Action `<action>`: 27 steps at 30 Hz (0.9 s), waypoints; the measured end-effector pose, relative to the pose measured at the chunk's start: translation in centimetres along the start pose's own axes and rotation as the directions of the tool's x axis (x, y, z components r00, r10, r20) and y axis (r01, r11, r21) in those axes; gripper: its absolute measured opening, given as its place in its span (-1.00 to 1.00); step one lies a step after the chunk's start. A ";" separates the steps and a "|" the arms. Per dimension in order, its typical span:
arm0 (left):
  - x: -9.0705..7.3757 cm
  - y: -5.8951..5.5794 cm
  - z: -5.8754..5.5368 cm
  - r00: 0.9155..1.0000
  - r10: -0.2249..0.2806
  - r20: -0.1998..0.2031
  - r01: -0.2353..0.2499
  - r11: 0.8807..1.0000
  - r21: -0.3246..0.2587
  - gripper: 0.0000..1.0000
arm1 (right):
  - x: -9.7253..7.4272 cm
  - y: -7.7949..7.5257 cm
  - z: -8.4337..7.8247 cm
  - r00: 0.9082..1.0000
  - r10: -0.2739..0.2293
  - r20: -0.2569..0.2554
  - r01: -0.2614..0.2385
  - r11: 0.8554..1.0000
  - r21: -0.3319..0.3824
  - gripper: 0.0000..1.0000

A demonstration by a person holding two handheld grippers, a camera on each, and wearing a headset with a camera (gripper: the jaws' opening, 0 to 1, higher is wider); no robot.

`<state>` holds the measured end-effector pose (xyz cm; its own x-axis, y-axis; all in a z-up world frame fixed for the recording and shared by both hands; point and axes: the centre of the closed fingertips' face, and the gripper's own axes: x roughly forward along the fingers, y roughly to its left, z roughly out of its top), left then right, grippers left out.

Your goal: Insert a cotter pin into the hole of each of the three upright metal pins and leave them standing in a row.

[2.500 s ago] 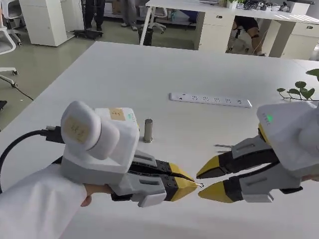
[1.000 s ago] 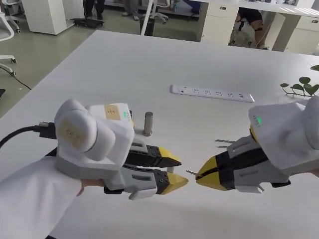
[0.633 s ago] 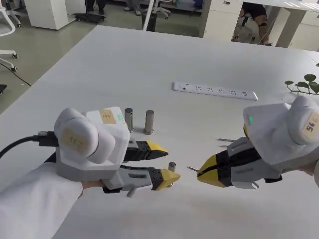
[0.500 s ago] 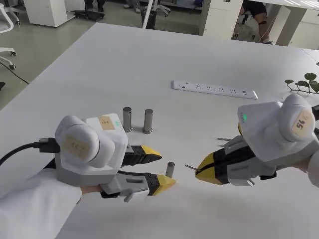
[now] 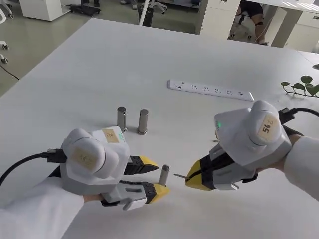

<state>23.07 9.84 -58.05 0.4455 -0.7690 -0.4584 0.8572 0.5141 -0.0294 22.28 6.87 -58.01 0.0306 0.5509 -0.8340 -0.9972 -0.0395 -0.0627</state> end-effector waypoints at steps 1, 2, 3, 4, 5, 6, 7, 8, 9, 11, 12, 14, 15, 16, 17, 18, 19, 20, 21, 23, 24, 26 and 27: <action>0.0 0.0 0.0 1.000 -0.002 -0.001 0.002 1.000 0.000 -0.42 | 0.0 0.0 0.0 1.000 0.000 -0.003 0.000 1.000 0.001 -1.00; 0.1 0.1 -0.2 1.000 -0.005 -0.003 0.005 1.000 0.005 -0.44 | 0.0 -0.2 -0.1 1.000 0.000 -0.017 0.000 1.000 0.003 -1.00; 0.2 0.1 -0.2 1.000 -0.008 -0.003 0.008 1.000 0.005 -0.46 | 0.0 -0.3 -0.1 1.000 0.002 -0.023 -0.002 1.000 0.006 -1.00; 0.3 0.0 -0.3 1.000 -0.012 -0.003 0.012 1.000 0.005 -0.47 | 0.0 -0.4 -0.1 1.000 0.001 -0.030 0.000 1.000 0.004 -1.00; 0.4 0.0 -0.4 1.000 -0.016 -0.003 0.016 1.000 0.003 -0.48 | 0.0 -0.4 -0.2 0.999 0.001 -0.039 -0.001 1.000 0.003 -1.00; 0.5 0.0 -0.5 1.000 -0.020 -0.005 0.020 1.000 0.004 -0.48 | 0.0 -0.4 -0.2 0.999 0.001 -0.043 -0.001 1.000 0.002 -1.00; 0.7 0.0 -0.6 1.000 -0.022 -0.008 0.022 1.000 0.006 -0.48 | -0.1 -0.4 -0.3 0.999 0.002 -0.053 -0.002 1.000 -0.005 -1.00; 0.8 0.0 -0.7 1.000 -0.023 -0.009 0.023 1.000 0.005 -0.49 | -0.1 -0.4 -0.3 0.998 0.004 -0.058 -0.005 1.000 -0.008 -1.00; 0.9 -0.1 -0.9 1.000 -0.027 -0.011 0.027 1.000 0.006 -0.51 | -0.1 -0.4 -0.3 0.998 0.005 -0.058 -0.005 1.000 -0.008 -1.00; 1.1 0.0 -0.9 1.000 -0.028 -0.010 0.028 1.000 0.005 -0.54 | -0.2 -0.4 -0.3 0.998 0.008 -0.060 -0.009 1.000 -0.007 -1.00; 1.2 0.0 -1.0 0.999 -0.031 -0.007 0.031 1.000 -0.002 -0.55 | -0.1 -0.4 -0.3 0.998 0.009 -0.066 -0.009 1.000 -0.006 -1.00; 1.4 0.1 -1.1 1.000 -0.030 -0.001 0.030 1.000 -0.005 -0.61 | -0.1 -0.5 -0.2 0.997 0.007 -0.071 -0.007 1.000 -0.007 -1.00; 1.4 0.1 -1.1 0.999 -0.032 0.001 0.032 0.999 -0.007 -0.64 | -0.2 -0.5 -0.1 0.998 0.007 -0.070 -0.008 1.000 -0.008 -1.00; 1.4 0.0 -1.0 0.999 -0.038 0.004 0.038 0.999 -0.010 -0.68 | -0.2 -0.5 0.0 0.998 0.008 -0.069 -0.009 1.000 -0.007 -1.00; 1.4 0.0 -1.0 0.999 -0.041 0.005 0.041 0.999 -0.011 -0.73 | -0.2 -0.5 0.1 0.998 0.009 -0.068 -0.010 1.000 -0.007 -1.00; 1.4 0.0 -1.1 0.999 -0.045 0.003 0.045 0.999 -0.018 -0.76 | -0.1 -0.5 0.1 0.998 0.010 -0.069 -0.011 1.000 -0.009 -1.00; 1.5 0.1 -1.2 0.999 -0.046 0.001 0.046 0.998 -0.030 -0.77 | -0.1 -0.5 0.1 0.997 0.010 -0.071 -0.011 1.000 -0.010 -1.00; 1.5 0.1 -1.2 0.999 -0.048 0.003 0.048 0.998 -0.031 -0.77 | -0.1 -0.6 0.1 0.997 0.010 -0.074 -0.011 1.000 -0.012 -1.00; 1.5 0.1 -1.2 0.999 -0.050 0.004 0.050 0.998 -0.028 -0.78 | -0.1 -0.6 0.1 0.997 0.010 -0.074 -0.011 1.000 -0.013 -1.00; 1.5 0.1 -1.2 0.998 -0.055 0.004 0.055 0.998 -0.025 -0.84 | 0.0 -0.7 0.2 0.997 0.012 -0.073 -0.012 1.000 -0.007 -1.00; 1.5 0.1 -1.2 0.999 -0.053 0.006 0.053 0.998 -0.019 -0.84 | 0.0 -0.7 0.3 0.997 0.012 -0.071 -0.013 1.000 -0.006 -1.00; 1.5 0.1 -1.2 0.999 -0.054 0.007 0.054 0.998 -0.017 -0.85 | 0.1 -0.7 0.4 0.997 0.015 -0.071 -0.015 1.000 -0.007 -1.00; 1.5 0.1 -1.2 0.998 -0.057 0.005 0.057 0.998 -0.010 -0.85 | 0.2 -0.6 0.4 0.997 0.018 -0.074 -0.018 1.000 -0.008 -1.00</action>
<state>23.51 9.15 -59.81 0.3972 -0.7992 -0.4512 0.8787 0.4731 -0.0645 22.88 7.34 -57.91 0.0177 0.4867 -0.8734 -0.9971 -0.0561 -0.0515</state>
